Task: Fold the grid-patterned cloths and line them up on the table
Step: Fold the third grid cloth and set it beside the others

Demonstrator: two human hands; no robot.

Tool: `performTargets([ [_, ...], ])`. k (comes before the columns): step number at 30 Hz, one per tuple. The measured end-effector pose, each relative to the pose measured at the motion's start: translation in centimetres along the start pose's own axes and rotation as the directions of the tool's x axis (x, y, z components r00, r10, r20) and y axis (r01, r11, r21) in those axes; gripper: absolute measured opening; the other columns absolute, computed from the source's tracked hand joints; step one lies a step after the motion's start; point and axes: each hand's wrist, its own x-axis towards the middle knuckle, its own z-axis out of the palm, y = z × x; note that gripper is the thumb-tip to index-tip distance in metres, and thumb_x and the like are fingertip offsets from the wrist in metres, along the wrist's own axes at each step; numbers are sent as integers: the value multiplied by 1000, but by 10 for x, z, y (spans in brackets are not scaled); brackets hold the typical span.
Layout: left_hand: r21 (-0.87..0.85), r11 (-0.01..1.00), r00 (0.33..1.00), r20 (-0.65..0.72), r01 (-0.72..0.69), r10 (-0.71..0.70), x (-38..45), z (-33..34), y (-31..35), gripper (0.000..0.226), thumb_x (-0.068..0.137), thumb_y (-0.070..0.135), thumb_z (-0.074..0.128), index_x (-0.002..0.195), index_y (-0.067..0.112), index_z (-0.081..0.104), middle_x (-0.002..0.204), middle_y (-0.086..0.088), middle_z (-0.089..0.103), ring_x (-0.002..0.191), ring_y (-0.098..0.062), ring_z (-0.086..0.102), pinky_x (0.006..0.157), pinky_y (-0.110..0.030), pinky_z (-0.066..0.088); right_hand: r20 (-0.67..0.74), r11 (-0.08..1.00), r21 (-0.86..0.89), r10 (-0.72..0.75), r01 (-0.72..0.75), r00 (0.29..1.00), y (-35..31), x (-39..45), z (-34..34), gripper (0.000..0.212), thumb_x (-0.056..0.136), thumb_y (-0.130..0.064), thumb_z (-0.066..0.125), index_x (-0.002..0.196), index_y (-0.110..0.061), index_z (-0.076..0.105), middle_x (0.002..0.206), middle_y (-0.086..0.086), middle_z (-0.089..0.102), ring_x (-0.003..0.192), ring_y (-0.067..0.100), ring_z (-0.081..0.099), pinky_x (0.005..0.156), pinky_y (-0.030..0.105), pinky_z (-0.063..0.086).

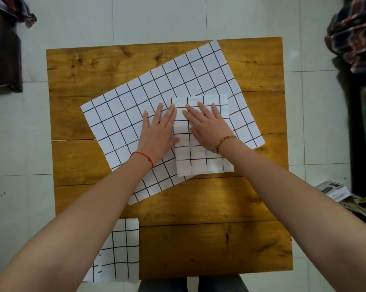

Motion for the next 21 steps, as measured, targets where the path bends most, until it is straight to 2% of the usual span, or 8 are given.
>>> performTargets([
  [5, 81, 991, 994, 41, -107, 104, -41, 12, 4, 84, 95, 61, 30, 154, 12, -2, 163, -3, -4, 149, -30, -1, 114, -59, 17, 19, 999, 20, 35, -36, 999, -6, 0, 0, 56, 101, -33, 25, 153, -21, 5, 161, -3, 2, 147, 28, 3, 118, 54, 5],
  [10, 74, 967, 965, 114, -246, 236, -89, 24, 10, 79, 97, 59, 22, 153, 14, -11, 161, -3, -16, 148, -30, -14, 115, -59, 9, 32, 998, 17, 55, -56, 998, -9, -2, 1, 56, 101, -34, 20, 153, -21, 0, 161, -4, -3, 148, 28, 0, 118, 53, 3],
  [15, 27, 942, 938, 112, -333, 329, -122, 30, 13, 75, 98, 57, 22, 154, 17, -6, 162, -2, -9, 149, -29, -12, 115, -59, 10, 47, 998, -1, 63, -63, 997, -11, -1, 1, 56, 101, -33, 17, 152, -22, -3, 161, -4, -5, 148, 28, -2, 118, 53, 1],
  [21, 8, 926, 922, 97, -378, 376, -134, 32, 13, 69, 100, 54, 22, 155, 18, 2, 163, -3, -2, 149, -30, -5, 115, -60, 11, 41, 997, -16, 81, -80, 996, -14, 0, 5, 56, 101, -32, 17, 153, -21, -2, 161, -3, -6, 147, 30, -3, 118, 53, 1],
])
